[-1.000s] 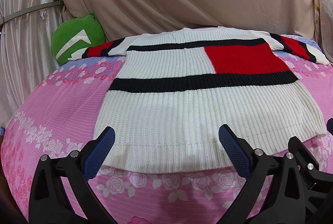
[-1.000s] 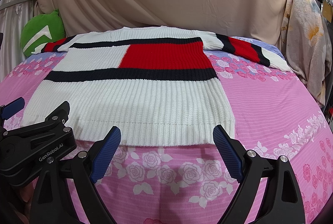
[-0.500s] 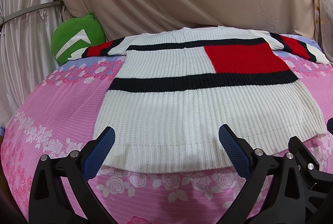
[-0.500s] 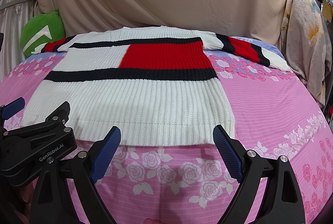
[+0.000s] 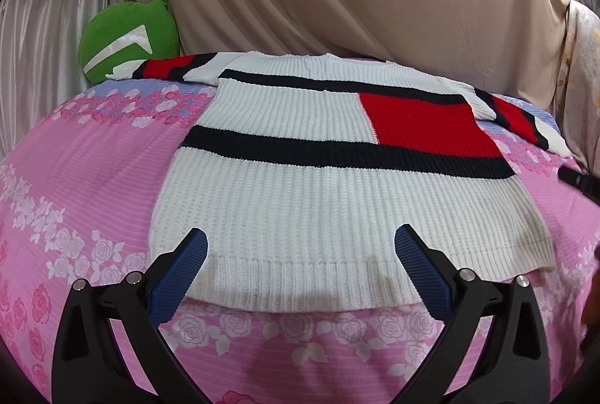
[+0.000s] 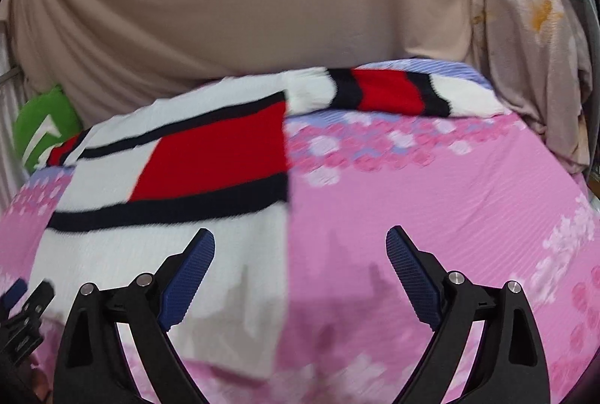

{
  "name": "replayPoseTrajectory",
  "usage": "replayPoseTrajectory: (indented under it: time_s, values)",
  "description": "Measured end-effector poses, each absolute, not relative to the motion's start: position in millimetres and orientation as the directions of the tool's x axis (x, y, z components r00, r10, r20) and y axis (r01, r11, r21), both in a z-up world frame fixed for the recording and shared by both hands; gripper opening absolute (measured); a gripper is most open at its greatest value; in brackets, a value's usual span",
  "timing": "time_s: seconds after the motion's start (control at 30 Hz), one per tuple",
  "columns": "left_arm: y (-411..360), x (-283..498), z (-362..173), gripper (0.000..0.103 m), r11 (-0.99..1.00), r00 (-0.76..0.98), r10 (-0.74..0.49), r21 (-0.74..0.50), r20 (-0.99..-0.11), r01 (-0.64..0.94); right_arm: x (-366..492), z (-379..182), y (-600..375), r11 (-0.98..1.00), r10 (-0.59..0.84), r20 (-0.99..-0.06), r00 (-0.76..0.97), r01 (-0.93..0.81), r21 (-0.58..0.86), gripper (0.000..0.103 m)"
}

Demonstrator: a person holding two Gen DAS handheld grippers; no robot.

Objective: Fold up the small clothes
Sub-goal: 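Grasp the cuff of the sleeve with the right gripper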

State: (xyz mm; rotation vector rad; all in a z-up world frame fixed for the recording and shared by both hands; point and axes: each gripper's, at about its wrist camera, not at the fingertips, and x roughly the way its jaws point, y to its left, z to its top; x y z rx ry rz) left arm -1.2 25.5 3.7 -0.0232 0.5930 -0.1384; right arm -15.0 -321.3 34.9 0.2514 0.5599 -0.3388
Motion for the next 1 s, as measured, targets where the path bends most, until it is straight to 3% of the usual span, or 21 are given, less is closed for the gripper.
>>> replayPoseTrajectory:
  time_s: [0.17,0.33,0.57,0.63,0.77,1.0]
  values:
    - [30,11,4,0.098,0.984,0.774,-0.177,-0.105,-0.608,0.142,26,33,-454,0.821,-0.310,-0.595,0.742,0.524,0.226,0.091]
    - [32,26,15,0.098,0.994,0.801,-0.108,-0.038,-0.589,0.106,81,21,-550,0.732,-0.352,-0.664,0.659,0.636,0.243,0.091]
    - [33,71,26,0.098,0.996,0.784,-0.080,-0.018,-0.616,0.088,134,-7,-609,0.612,-0.278,-0.709,0.648,0.688,0.389,0.078]
    - [30,78,27,0.098,0.997,0.794,-0.054,0.010,-0.606,0.075,145,-3,-613,0.616,-0.279,-0.704,0.653,0.684,0.391,0.066]
    - [24,85,28,0.098,0.996,0.807,-0.037,0.044,-0.589,0.077,162,5,-617,0.613,-0.260,-0.700,0.665,0.674,0.412,0.018]
    - [29,88,30,0.098,0.995,0.819,-0.032,0.057,-0.572,0.078,184,65,-568,0.707,-0.281,-0.602,0.747,0.586,0.397,0.012]
